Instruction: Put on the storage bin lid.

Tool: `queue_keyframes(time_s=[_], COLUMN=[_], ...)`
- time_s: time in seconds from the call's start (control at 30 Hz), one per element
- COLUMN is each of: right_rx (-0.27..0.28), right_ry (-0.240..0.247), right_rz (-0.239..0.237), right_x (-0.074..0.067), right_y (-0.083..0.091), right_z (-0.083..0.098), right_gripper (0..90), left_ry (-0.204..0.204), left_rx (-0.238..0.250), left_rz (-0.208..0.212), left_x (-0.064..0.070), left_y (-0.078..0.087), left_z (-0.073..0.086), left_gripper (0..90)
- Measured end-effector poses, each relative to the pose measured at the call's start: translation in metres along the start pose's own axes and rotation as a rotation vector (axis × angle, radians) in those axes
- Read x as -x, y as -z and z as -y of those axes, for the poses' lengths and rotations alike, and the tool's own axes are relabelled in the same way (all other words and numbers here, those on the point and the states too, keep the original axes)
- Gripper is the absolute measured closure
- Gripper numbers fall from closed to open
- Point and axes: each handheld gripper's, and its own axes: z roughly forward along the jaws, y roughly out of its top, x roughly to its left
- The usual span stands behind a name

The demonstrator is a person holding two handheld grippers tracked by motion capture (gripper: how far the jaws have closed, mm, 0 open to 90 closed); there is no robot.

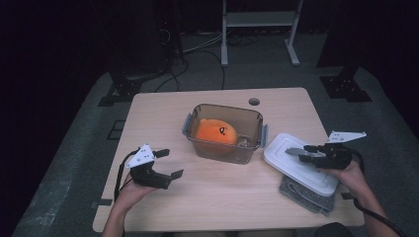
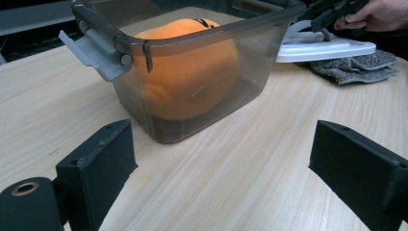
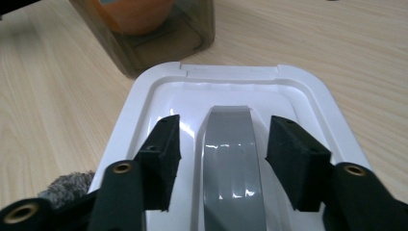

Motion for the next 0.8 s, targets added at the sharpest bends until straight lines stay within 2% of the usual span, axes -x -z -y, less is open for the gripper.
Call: queue_keyframes(time_s=[0.4, 0.8], right_rx=[-0.035, -0.047], right_ry=[0.04, 0.032], right_rz=[0.021, 0.01], right_x=[-0.0023, -0.0041], right_y=[-0.0065, -0.0051], right_z=[0.0007, -0.0013], right_gripper=[63.9, 65.4], left_ry=[0.002, -0.001], left_rx=[0.004, 0.009], left_rz=[-0.001, -0.003], left_x=[-0.0002, -0.0004], left_y=[0.0011, 0.0024], left_z=[-0.0005, -0.0013], left_gripper=[7.9, 7.9])
